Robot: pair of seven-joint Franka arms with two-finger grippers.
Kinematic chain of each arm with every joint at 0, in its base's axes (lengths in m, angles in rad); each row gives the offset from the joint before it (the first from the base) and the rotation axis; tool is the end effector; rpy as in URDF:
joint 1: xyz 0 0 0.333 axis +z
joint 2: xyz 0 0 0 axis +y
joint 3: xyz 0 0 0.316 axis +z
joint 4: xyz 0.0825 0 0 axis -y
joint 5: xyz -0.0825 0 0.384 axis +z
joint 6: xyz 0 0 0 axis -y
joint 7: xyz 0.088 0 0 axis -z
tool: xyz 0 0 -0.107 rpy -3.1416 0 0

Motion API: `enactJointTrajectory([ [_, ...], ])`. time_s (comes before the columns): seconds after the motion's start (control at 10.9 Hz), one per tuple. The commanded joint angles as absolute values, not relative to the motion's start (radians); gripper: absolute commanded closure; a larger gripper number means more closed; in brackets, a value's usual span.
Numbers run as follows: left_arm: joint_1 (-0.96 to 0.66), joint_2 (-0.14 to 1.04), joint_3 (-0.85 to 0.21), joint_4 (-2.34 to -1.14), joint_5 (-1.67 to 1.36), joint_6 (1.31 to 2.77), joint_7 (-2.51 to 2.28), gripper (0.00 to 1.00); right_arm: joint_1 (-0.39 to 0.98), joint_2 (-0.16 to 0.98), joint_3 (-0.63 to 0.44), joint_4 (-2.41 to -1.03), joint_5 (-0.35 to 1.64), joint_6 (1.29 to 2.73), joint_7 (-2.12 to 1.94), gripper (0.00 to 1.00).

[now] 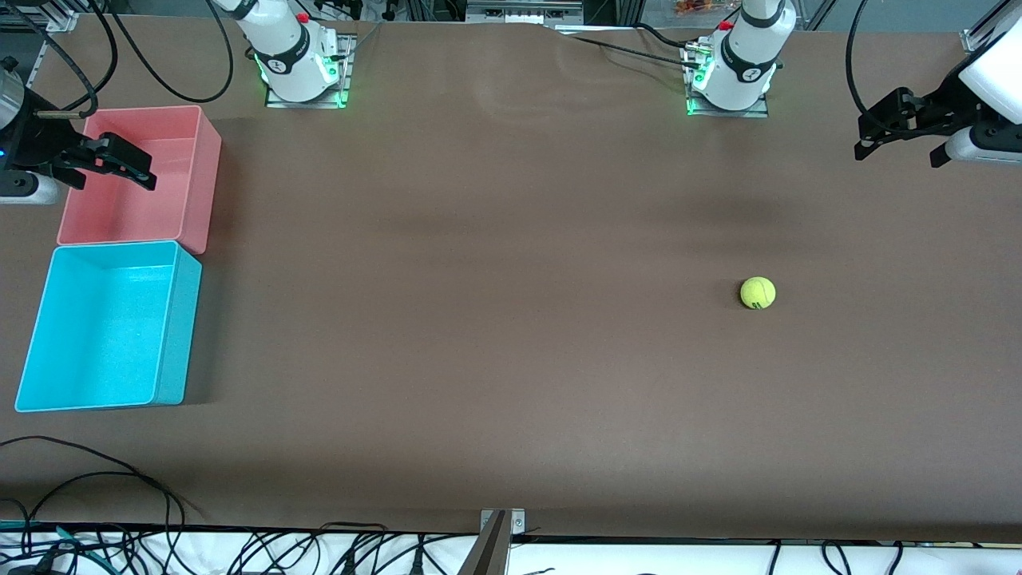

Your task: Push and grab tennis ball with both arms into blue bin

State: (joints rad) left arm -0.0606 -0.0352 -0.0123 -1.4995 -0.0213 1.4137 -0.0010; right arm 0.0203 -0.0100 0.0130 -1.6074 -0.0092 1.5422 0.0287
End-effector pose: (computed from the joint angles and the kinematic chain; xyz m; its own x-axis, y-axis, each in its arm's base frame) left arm 0.5253 -0.0410 0.6633 0.9959 -0.0750 -0.0506 -0.0741 -0.9970 0.0207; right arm 0.5471 0.0173 0.6104 0.9985 0.0043 -0.0549 0.0049 -0.9999 0.0109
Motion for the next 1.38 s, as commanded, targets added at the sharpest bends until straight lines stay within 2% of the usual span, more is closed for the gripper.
enactJointTrajectory([
  [0.0,-0.058,-0.020,-0.011,-1.451,0.002,1.388,-0.003,0.00,0.021,-0.015,0.015,-1.592,-0.003,1.511,0.026,0.00],
  [0.83,-0.066,-0.020,-0.035,-1.450,0.002,1.388,-0.003,0.00,0.023,-0.015,0.018,-1.592,-0.003,1.493,0.025,0.00],
  [1.29,-0.064,-0.020,-0.045,-1.448,0.002,1.388,-0.003,0.00,0.028,-0.017,0.066,-1.592,-0.008,1.474,0.026,0.00],
])
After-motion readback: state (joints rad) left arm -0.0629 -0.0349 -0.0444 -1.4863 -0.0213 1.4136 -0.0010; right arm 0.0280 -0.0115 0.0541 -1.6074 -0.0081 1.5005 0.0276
